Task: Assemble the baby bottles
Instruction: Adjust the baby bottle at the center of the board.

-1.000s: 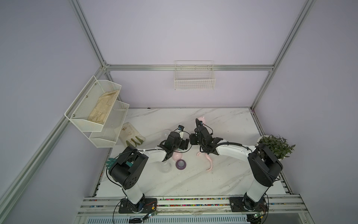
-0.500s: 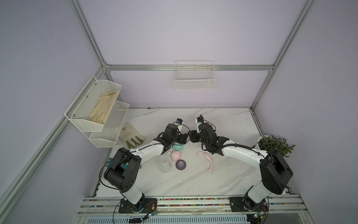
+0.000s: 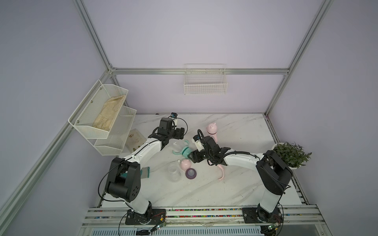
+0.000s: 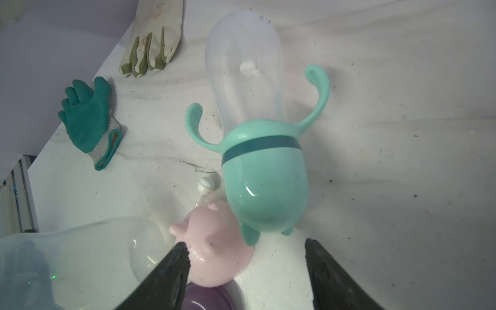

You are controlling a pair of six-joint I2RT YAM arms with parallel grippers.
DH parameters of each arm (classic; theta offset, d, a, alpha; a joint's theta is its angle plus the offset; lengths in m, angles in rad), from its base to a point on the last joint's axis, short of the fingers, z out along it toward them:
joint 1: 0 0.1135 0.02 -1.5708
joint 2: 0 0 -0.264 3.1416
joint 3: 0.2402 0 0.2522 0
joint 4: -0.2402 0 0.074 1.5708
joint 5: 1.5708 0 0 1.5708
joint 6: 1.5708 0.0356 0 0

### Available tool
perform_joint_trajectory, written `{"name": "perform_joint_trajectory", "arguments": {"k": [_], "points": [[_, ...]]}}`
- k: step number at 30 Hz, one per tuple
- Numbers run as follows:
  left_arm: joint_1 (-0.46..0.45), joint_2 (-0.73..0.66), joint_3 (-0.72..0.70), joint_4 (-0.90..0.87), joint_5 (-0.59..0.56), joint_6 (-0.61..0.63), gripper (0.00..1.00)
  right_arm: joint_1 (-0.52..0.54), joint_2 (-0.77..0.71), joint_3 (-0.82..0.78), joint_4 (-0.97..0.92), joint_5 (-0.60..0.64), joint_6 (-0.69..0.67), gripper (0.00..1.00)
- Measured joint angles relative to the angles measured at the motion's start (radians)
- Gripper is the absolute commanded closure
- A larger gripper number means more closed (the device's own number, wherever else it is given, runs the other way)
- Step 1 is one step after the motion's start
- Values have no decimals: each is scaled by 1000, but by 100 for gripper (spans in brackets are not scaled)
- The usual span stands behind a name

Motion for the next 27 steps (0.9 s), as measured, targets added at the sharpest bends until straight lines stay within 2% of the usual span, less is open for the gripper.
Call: {"name": "perform_joint_trajectory", "arguments": {"k": [10, 17, 20, 23, 27], "points": [[52, 157, -1, -12, 27, -2, 19, 10, 145, 73, 73, 17, -38, 26], [64, 168, -11, -12, 85, -3, 24, 10, 214, 98, 149, 27, -54, 25], [73, 169, -13, -4, 92, -5, 29, 10, 242, 127, 152, 29, -67, 30], [87, 169, -13, -1, 114, -6, 30, 12, 243, 133, 148, 40, -76, 38], [89, 169, -13, 0, 159, -14, 31, 13, 213, 140, 72, 71, -94, 42]]}}
